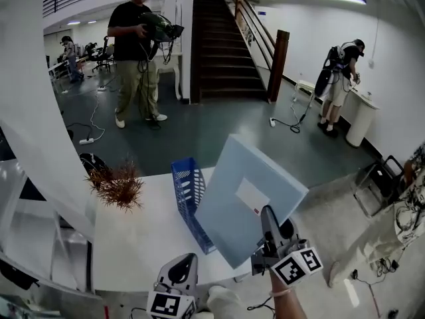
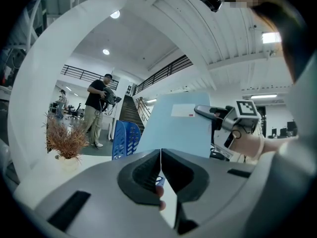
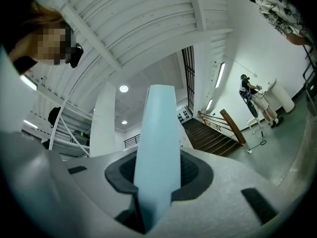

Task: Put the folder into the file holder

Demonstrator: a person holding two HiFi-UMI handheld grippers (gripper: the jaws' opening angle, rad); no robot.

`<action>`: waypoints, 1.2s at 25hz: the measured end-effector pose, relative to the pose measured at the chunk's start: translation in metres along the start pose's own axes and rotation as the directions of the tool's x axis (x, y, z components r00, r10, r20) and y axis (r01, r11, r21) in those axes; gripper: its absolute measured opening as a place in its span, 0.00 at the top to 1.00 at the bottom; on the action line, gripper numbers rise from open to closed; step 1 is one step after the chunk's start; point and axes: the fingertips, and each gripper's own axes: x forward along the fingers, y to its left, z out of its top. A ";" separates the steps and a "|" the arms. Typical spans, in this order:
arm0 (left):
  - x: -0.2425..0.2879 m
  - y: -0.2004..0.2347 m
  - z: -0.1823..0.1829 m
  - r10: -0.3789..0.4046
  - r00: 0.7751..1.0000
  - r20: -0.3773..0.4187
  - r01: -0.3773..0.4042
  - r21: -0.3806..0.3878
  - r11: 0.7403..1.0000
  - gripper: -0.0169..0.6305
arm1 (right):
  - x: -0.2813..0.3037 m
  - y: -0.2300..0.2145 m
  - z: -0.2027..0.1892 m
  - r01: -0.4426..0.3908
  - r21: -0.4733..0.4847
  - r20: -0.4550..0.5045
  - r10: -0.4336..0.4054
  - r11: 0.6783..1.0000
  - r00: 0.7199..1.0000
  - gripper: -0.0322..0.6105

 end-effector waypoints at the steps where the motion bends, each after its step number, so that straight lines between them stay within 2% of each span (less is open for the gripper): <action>1: 0.000 0.001 0.001 0.003 1.000 0.000 -0.003 -0.001 1.000 0.96 | 0.002 0.002 -0.001 -0.003 -0.005 0.000 0.003 1.000 1.000 0.75; 8: 0.003 0.007 0.002 0.029 1.000 0.000 -0.029 -0.014 0.999 0.96 | 0.016 0.012 -0.006 -0.032 -0.037 -0.001 0.031 0.999 1.000 0.75; 24: 0.009 0.034 0.007 0.095 0.995 0.007 -0.094 -0.044 0.995 0.96 | 0.051 0.039 -0.024 -0.069 -0.174 0.017 0.073 0.982 0.997 0.75; 30: 0.016 0.041 0.010 0.106 0.994 0.000 -0.106 -0.047 0.993 0.96 | 0.060 0.041 -0.030 -0.080 -0.178 0.023 0.085 0.981 0.996 0.75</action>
